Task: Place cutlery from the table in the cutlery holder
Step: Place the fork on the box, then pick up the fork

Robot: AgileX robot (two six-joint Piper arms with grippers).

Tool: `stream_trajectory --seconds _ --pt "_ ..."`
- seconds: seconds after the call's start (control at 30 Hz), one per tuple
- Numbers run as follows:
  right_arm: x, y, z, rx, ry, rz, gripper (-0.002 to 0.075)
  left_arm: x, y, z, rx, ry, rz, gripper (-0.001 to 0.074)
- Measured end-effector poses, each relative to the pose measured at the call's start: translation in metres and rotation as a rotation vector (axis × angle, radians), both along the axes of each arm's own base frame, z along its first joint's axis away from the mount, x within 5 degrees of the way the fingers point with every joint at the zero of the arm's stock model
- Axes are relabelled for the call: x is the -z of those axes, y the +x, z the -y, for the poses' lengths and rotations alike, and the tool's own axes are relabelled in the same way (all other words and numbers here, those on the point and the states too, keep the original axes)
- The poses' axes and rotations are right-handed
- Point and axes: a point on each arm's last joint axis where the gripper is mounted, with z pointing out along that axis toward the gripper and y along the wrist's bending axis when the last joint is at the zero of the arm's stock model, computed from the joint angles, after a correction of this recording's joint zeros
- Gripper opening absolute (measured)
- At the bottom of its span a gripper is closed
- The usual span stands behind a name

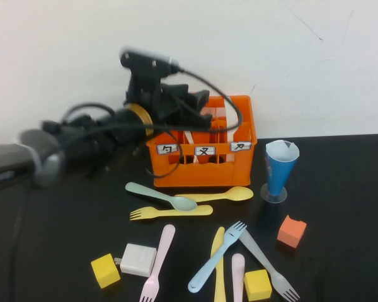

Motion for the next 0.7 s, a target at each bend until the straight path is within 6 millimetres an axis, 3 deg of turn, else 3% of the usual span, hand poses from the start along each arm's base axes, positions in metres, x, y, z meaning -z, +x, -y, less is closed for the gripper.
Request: stream_trajectory --seconds 0.1,0.2,0.33,0.57,0.7 --pt "0.0 0.0 0.0 0.0 0.0 0.0 -0.0004 -0.026 -0.019 0.0 -0.016 0.074 -0.042 0.0249" --pt "0.0 0.0 0.0 0.0 0.0 0.0 -0.0004 -0.046 -0.046 0.002 -0.022 0.13 -0.06 0.0116" --pt "0.0 0.0 0.0 0.0 0.0 0.0 -0.0004 -0.053 -0.082 0.011 -0.029 0.218 -0.127 0.0023" --pt "0.0 0.0 0.0 0.0 0.0 0.0 -0.0004 -0.028 -0.125 0.033 0.062 0.498 -0.344 0.0002" --pt "0.0 0.0 0.0 0.0 0.0 0.0 -0.0004 -0.013 -0.135 0.042 0.168 0.602 -0.539 0.0001"
